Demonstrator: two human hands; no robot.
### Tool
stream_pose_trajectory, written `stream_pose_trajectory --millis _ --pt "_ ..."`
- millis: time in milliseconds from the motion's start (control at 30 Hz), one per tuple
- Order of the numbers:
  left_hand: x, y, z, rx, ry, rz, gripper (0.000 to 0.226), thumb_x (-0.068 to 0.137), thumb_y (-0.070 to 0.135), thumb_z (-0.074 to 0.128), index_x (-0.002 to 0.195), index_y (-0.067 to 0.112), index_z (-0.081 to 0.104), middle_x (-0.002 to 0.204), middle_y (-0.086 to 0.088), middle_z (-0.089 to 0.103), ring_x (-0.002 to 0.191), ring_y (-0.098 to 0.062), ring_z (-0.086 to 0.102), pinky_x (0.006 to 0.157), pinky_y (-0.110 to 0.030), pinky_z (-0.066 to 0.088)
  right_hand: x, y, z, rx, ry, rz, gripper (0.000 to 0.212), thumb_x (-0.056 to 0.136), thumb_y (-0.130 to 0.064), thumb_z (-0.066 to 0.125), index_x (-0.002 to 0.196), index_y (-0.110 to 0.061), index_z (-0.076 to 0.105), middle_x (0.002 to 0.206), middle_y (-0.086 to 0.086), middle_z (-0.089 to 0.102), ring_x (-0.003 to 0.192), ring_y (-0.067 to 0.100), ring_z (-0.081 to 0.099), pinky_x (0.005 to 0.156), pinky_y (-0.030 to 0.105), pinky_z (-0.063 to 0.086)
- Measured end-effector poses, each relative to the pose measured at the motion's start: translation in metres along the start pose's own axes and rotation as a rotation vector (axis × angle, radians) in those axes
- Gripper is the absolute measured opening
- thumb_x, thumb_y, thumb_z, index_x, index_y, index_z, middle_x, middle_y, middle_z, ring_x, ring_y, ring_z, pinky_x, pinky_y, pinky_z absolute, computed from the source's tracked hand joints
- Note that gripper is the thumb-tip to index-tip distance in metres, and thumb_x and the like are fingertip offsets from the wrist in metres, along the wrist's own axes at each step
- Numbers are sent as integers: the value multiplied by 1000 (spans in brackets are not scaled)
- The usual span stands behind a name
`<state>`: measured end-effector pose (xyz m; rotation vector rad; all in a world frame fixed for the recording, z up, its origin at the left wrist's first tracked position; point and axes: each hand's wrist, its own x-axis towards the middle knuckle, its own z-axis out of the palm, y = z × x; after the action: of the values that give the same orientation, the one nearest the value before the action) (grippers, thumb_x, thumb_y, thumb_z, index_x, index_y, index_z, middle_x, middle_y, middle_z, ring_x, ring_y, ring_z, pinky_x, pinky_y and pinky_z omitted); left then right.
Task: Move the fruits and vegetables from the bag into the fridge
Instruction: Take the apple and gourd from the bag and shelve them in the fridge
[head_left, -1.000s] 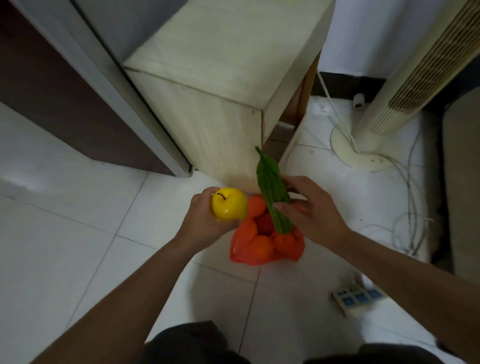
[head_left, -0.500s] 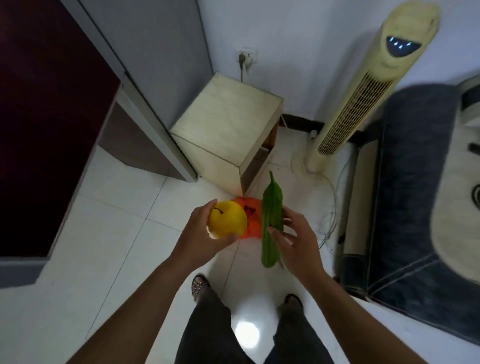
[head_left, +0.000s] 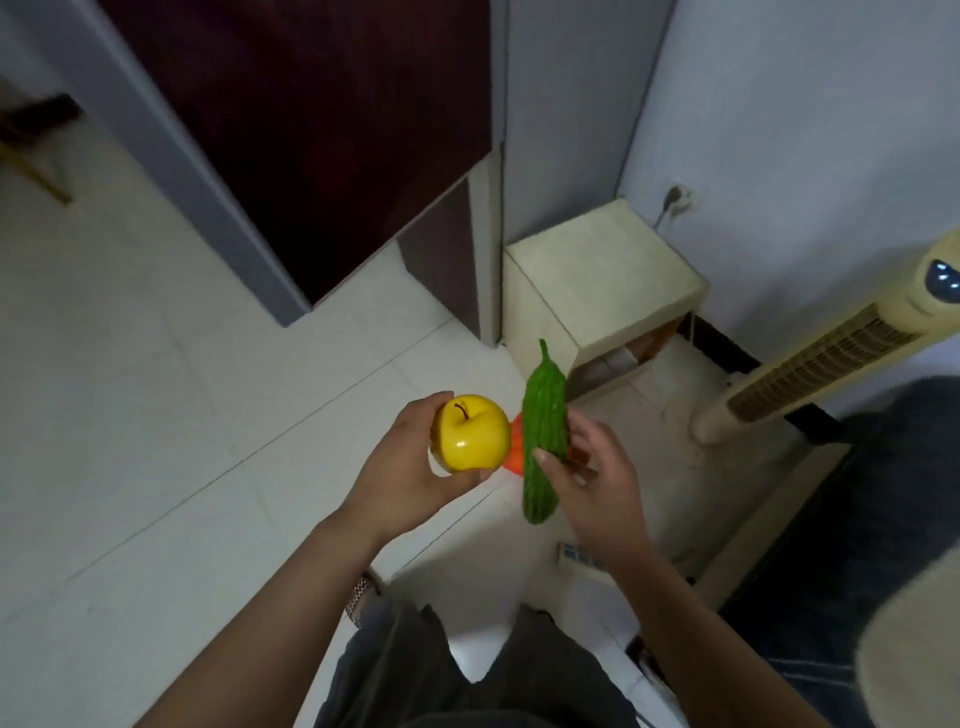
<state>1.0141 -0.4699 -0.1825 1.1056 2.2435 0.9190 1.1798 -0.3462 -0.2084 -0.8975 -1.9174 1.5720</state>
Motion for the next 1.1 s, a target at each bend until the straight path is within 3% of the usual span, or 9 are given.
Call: stream_pose_trajectory --millis 133,233,333,533,667,833,1100 --pt "-36 -30 -42 -9 108 -95 84 67 40 80 137 28 34 126 16 37 108 -2 41 85 -17 37 -4 -15 41 46 -145 -24 49 83 -17 68 116 -50 52 117 -8 61 112 11 58 92 36 50" --pt "-65 -59 -74 -34 181 -166 84 67 40 80 137 29 34 127 15 38 107 -4 42 86 -18 38 -4 -24 81 19 -229 -18 50 82 -18 69 118 -48 52 119 -7 60 113 9 57 92 32 51" --pt "-95 -92 -106 -65 253 -219 84 67 39 80 137 28 34 128 14 39 107 -3 41 87 -18 37 -2 -32 135 -38 -312 -28 48 81 -21 70 124 -35 53 120 -5 60 113 10 57 90 31 52" --pt "-144 -167 -188 -85 340 -270 84 68 38 80 138 27 35 131 10 38 110 -4 41 88 -20 40 -10 -69 270 -55 -409 -94 50 81 -17 71 114 -48 51 118 -7 59 110 3 56 82 20 52" --pt "-162 -219 -248 -60 390 -295 84 67 41 79 138 28 35 131 8 38 110 -7 42 88 -23 43 -13 -89 349 -12 -436 -81 46 81 -17 70 114 -44 53 117 -6 60 108 3 57 81 25 54" --pt "-156 -257 -299 -73 403 -306 85 67 43 79 138 30 33 126 14 34 110 -6 42 87 -24 44 -3 -107 405 -43 -450 -76 46 82 -19 68 125 -27 54 118 -7 59 108 -2 55 84 24 55" --pt "-68 -291 -346 -88 330 -232 86 68 42 78 139 27 32 124 14 34 110 -5 40 90 -24 44 71 -118 450 -60 -377 -76 46 82 -19 70 125 -28 55 114 -10 58 107 -1 55 81 22 54"
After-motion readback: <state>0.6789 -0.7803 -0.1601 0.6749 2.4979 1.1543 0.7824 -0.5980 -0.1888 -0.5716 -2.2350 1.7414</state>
